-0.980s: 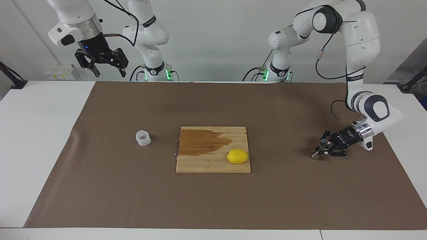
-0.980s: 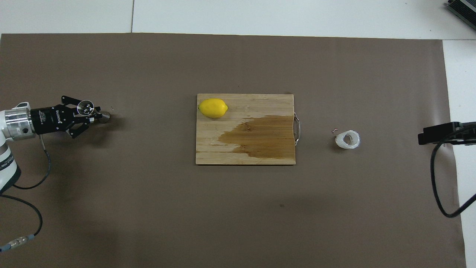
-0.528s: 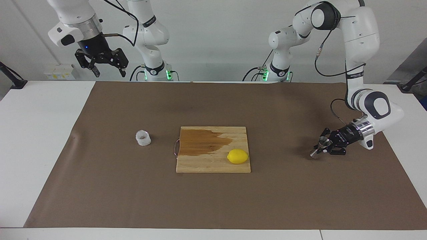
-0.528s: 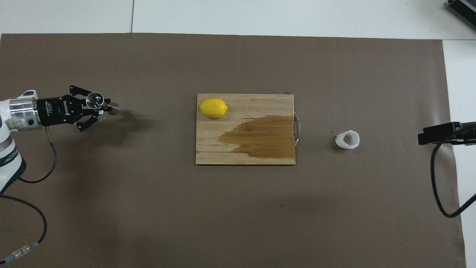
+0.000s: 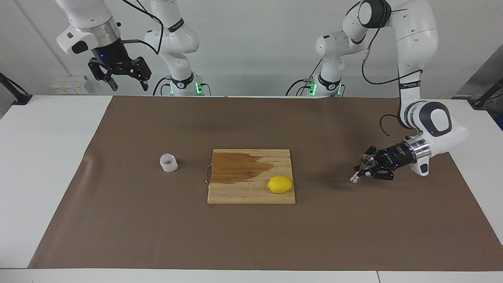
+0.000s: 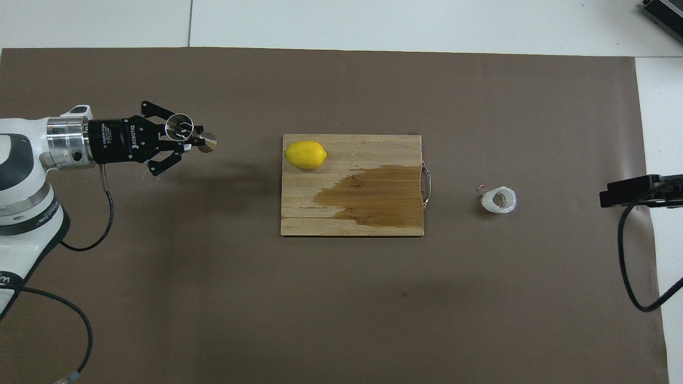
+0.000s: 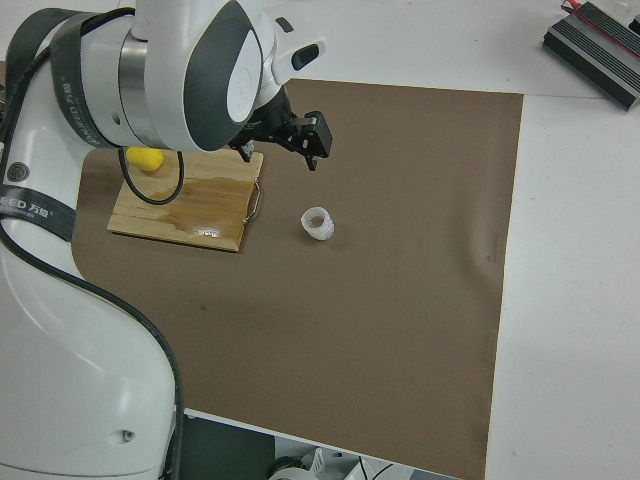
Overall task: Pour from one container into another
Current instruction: 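Close the left gripper around the small metal cup, then carry the metal cup with the left gripper onto the cutting board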
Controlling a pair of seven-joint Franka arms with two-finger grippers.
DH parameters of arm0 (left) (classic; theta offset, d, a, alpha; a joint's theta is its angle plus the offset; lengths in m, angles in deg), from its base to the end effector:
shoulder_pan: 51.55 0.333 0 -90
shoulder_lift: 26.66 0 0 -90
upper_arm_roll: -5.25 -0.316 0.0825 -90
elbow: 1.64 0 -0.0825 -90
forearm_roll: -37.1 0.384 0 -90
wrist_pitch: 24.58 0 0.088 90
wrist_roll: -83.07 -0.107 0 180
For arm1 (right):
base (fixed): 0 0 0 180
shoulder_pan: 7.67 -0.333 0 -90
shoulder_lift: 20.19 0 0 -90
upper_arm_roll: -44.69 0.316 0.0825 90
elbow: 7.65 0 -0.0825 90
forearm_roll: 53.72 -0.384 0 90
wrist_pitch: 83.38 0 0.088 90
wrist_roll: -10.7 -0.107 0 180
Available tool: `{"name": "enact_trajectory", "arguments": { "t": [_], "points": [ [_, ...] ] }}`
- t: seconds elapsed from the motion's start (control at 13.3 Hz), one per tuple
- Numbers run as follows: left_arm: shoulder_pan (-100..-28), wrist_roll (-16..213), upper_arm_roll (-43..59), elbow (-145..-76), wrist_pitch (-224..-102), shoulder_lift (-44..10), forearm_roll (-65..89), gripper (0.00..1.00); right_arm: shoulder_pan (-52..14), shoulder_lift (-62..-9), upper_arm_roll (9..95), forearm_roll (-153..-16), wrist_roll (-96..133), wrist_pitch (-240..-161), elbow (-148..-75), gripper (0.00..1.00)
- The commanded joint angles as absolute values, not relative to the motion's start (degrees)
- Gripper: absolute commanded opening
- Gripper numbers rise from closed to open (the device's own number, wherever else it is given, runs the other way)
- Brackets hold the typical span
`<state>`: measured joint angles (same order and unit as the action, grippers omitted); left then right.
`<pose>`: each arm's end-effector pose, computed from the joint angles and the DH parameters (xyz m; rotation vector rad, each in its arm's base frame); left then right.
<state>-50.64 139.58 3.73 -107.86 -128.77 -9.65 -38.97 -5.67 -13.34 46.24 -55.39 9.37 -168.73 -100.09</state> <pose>0.6230 -0.0546 0.3914 1.3815 1.4873 -0.9199 0.5083 0.0003 0.6610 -3.1155 0.0451 0.0069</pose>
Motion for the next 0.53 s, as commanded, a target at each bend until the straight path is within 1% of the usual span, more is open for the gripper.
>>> {"name": "enact_trajectory", "arguments": {
  "t": [0.0,0.23,0.45],
  "points": [
    [-57.59,144.31,2.79,-112.29,-135.56,-14.17,-42.96,0.00,-5.03,-13.07,46.45,-56.36,9.21,-167.76,-99.85,1.00],
    [-65.15,147.13,2.88,-113.17,-144.16,-14.27,-47.61,0.00,-4.94,-13.07,46.45,-56.36,9.30,-167.76,-99.85,1.00],
    [-72.52,147.31,2.88,-114.58,-155.76,-13.65,-55.35,0.00,-4.95,-13.07,46.45,-56.36,9.21,-167.76,-99.85,1.00]
  ]
}}
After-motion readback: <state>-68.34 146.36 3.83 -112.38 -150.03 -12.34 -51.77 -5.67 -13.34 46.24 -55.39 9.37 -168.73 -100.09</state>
